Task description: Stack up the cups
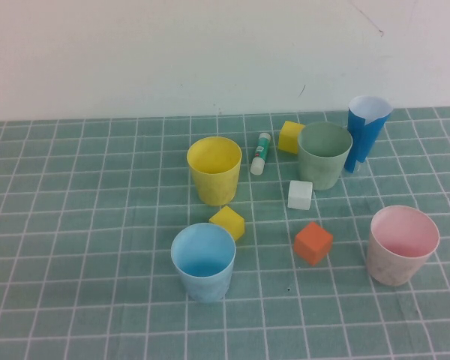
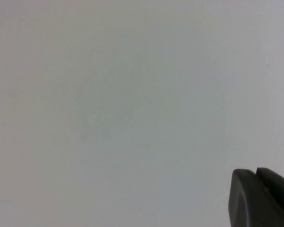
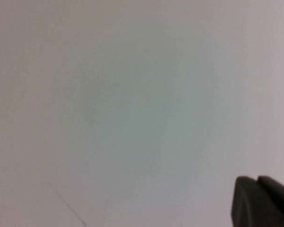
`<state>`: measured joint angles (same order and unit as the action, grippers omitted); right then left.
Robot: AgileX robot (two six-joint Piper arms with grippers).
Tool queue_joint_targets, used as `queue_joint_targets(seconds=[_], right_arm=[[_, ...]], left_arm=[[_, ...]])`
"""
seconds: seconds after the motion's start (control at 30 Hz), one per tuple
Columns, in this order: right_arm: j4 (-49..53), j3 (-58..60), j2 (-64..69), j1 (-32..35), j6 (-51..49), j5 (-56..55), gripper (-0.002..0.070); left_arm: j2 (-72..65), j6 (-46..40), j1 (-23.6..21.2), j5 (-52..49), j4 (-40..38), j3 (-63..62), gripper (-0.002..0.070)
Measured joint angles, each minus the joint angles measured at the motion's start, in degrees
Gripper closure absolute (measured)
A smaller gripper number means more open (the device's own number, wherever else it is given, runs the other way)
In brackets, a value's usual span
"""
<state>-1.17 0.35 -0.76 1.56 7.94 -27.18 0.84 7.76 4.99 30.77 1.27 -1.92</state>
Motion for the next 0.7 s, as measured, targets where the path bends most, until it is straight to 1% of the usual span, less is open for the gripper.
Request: queue_joint_targets(seconds=[0.1,0.23,0.33,0.4,0.57,0.7], right_arm=[[0.38,-4.77,0.0,0.0,4.18,8.45,0.0678],[3.85,-12.76,0.0,0.0,10.44,21.3,0.0678],[4.77,-18.14,1.37,0.0,12.6,31.53,0.0678],[4.99,-21.13,3.82,0.0,12.98,38.15,0.0678],[5.03,-24.67,10.84,0.0,13.7,54.06,0.0678],[3.72,-25.04,14.25,0.0,13.91,62.96,0.0678]], left_arm=[[-0.22,0.81,0.0,-13.85,2.42,-7.88,0.0677],[-5.07,1.63,0.0,-29.29,2.72,-18.63,0.0677],[-10.93,1.63,0.0,-38.92,2.72,-25.94,0.0677],[-15.52,1.63,0.0,-43.5,2.41,-30.36,0.0677],[-27.27,1.63,0.0,-55.49,-1.27,-38.76,0.0677],[-38.08,-0.74,0.0,-65.3,-8.6,-44.67,0.0677]])
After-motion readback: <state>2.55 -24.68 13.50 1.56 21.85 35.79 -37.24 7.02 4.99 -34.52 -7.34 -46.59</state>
